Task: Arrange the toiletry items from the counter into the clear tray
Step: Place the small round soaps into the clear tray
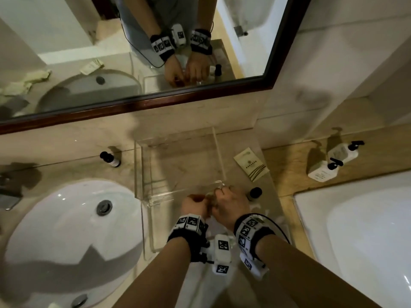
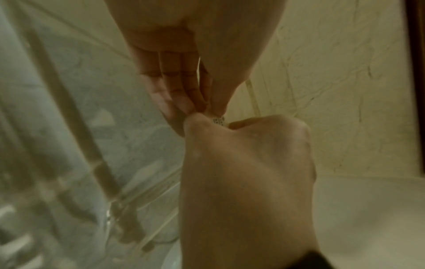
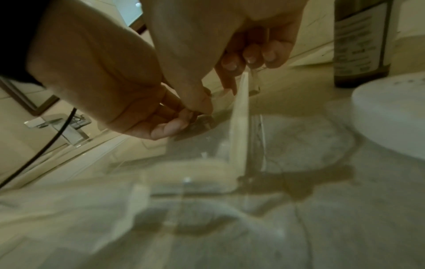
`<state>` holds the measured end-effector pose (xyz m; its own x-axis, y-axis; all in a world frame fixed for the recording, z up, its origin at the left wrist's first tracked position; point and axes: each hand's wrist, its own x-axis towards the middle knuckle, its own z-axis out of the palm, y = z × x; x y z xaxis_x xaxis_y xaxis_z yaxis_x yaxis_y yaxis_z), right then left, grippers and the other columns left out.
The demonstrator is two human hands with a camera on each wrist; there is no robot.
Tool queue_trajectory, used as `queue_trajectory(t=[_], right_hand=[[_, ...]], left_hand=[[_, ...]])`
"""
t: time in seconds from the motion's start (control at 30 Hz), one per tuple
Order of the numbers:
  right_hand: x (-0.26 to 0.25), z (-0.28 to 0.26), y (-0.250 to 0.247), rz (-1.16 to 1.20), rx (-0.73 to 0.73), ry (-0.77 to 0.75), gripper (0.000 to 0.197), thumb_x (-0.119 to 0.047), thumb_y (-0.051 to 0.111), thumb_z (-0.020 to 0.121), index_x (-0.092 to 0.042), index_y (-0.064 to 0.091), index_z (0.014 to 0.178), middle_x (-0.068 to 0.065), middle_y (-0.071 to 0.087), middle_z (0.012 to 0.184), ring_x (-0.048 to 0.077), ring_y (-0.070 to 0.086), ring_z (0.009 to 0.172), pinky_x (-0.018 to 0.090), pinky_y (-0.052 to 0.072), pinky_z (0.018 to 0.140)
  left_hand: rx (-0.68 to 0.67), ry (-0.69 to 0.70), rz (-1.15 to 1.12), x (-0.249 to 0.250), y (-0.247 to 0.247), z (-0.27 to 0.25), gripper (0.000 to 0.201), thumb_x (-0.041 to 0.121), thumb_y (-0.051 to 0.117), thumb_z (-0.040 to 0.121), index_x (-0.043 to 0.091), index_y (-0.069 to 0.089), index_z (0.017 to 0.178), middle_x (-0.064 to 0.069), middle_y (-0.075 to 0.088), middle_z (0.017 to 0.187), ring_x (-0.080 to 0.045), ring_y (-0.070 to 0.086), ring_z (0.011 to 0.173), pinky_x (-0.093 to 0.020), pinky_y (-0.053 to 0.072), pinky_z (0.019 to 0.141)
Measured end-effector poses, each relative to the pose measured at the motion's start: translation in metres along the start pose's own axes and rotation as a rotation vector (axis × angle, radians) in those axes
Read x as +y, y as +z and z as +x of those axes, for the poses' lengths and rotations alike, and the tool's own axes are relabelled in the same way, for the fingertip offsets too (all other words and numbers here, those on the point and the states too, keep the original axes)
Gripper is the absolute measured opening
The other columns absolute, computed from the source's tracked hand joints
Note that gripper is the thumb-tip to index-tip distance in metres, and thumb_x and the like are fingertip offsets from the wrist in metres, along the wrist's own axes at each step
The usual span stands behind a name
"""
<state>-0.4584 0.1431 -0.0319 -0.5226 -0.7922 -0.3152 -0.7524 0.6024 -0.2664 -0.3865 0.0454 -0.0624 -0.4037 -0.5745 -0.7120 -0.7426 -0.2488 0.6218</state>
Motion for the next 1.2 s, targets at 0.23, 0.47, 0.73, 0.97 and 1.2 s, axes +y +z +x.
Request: queue_trajectory(t=[0.23, 0.47, 0.73, 0.97, 1.2], right_hand=[[0.002, 0.008, -0.003, 0.009, -0.058, 0.03, 0.036, -0.031, 0.055, 0.085, -0.012, 0.051, 0.115, 0.01, 0.058, 0.121, 0.029, 0.047, 0.114, 0.037, 0.041, 0.09], [0.002, 0.005, -0.003, 0.056, -0.009, 0.07, 0.036, -0.024, 0.055, 0.085, -0.01, 0.048, 0.117, 0.011, 0.06, 0.12, 0.031, 0.048, 0.113, 0.041, 0.048, 0.084], [0.008, -0.006, 0.002, 0.125, 0.105, 0.031, 0.032, -0.023, 0.048, 0.092, -0.012, 0.05, 0.122, 0.008, 0.061, 0.118, 0.029, 0.052, 0.111, 0.038, 0.047, 0.082], [0.039, -0.058, -0.007, 0.393, 0.121, 0.084, 0.018, -0.031, 0.057, 0.089, -0.016, 0.066, 0.095, 0.002, 0.067, 0.092, 0.02, 0.063, 0.085, 0.035, 0.053, 0.075], [0.091, -0.099, -0.006, 0.362, 0.04, 0.259, 0.039, -0.039, 0.058, 0.086, -0.022, 0.053, 0.122, -0.001, 0.059, 0.118, 0.022, 0.06, 0.101, 0.03, 0.048, 0.084]], left_hand=[[0.031, -0.062, -0.058, -0.005, 0.006, 0.019, 0.044, 0.047, 0.069, 0.063, 0.011, 0.075, 0.087, -0.01, 0.076, 0.08, -0.023, 0.072, 0.077, -0.034, 0.06, 0.073], [0.038, -0.079, -0.079, -0.001, 0.011, 0.02, 0.039, 0.043, 0.069, 0.063, 0.014, 0.074, 0.089, -0.006, 0.075, 0.075, -0.022, 0.073, 0.072, -0.038, 0.061, 0.078], [0.016, -0.048, -0.079, 0.008, 0.006, 0.001, 0.022, 0.018, 0.069, 0.077, 0.003, 0.073, 0.092, -0.018, 0.074, 0.083, -0.028, 0.071, 0.078, -0.035, 0.06, 0.071], [0.062, 0.091, 0.055, 0.02, 0.013, -0.051, 0.018, 0.028, 0.064, 0.084, 0.019, 0.058, 0.069, -0.006, 0.067, 0.062, -0.023, 0.066, 0.058, -0.039, 0.06, 0.066], [-0.1, 0.327, 0.576, 0.023, 0.056, -0.069, 0.017, 0.039, 0.059, 0.082, 0.027, 0.06, 0.094, 0.003, 0.069, 0.089, -0.017, 0.068, 0.079, -0.034, 0.059, 0.075]])
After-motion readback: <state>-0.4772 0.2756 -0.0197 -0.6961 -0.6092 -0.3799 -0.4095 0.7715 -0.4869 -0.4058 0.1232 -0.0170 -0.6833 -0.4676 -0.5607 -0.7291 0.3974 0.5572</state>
